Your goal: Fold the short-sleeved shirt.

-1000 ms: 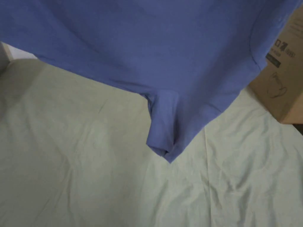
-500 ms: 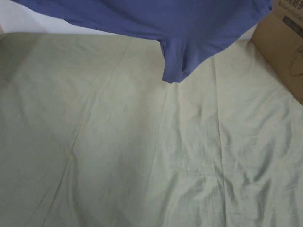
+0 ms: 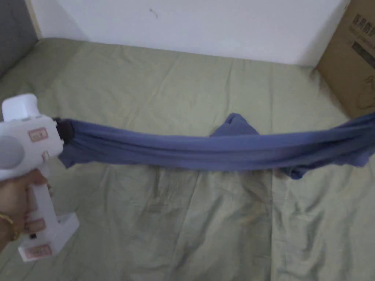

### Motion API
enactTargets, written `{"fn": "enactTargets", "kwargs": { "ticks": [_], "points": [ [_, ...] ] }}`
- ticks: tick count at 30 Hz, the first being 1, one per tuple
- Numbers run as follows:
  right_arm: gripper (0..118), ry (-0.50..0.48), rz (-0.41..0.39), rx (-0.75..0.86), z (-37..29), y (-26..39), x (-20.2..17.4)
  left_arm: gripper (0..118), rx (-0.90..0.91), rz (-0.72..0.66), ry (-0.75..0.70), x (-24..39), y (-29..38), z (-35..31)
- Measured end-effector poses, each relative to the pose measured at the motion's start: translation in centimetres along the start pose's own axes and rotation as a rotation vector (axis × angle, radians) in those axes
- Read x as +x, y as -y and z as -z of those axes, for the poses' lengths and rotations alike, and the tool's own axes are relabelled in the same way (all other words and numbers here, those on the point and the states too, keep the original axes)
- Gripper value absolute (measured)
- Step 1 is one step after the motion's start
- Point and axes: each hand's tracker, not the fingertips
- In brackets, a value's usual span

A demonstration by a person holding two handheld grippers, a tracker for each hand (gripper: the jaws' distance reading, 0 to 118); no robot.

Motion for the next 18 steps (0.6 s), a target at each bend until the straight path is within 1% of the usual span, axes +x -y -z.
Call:
{"fn": "enactTargets", "kwargs": {
  "ticks": [2,3,8,10,11,12,13,14,15,16,17,18],
  "points": [
    [0,0.007,0.009,-0.080,-0.7,5.0,2.2,1,-0.082,-0.049,-0.017,-2.0,4.8,-1.5],
    [0,0.005,0.011,-0.115,-1.4,7.1,2.6,1,-0.110,-0.055,-0.027,-2.7,6.7,-2.1],
    [0,0.028,-0.026,-0.294,-3.2,16.7,5.8,1,-0.256,0.008,-0.087,-4.3,13.3,-5.3],
    [0,0.041,-0.007,-0.350,-3.5,19.5,6.9,1,-0.316,-0.010,-0.128,-4.7,14.9,-6.1],
    [1,0.042,0.011,-0.369,-3.7,20.6,7.2,5,-0.345,-0.023,-0.144,-4.8,15.4,-6.4],
    [6,0.045,0.022,-0.396,-3.8,21.3,7.5,19,-0.366,-0.030,-0.144,-5.5,15.6,-6.1],
    [20,0.057,0.024,-0.409,-3.9,22.0,7.8,47,-0.365,-0.043,-0.153,-5.7,15.6,-6.5],
    [49,0.071,0.015,-0.402,-4.2,22.4,7.9,90,-0.360,-0.066,-0.186,-5.9,15.4,-6.9],
    [74,0.092,0.005,-0.409,-4.4,22.5,8.4,109,-0.358,-0.082,-0.202,-6.2,14.9,-7.2],
    [97,0.106,-0.007,-0.408,-4.7,22.5,8.6,116,-0.340,-0.101,-0.202,-6.5,14.4,-7.8],
    [111,0.118,-0.012,-0.398,-5.1,22.3,8.8,116,-0.290,-0.113,-0.202,-6.8,13.6,-8.6],
    [113,0.135,-0.016,-0.388,-5.5,21.9,8.9,116,-0.251,-0.115,-0.188,-6.9,12.8,-9.4]
  ]
}}
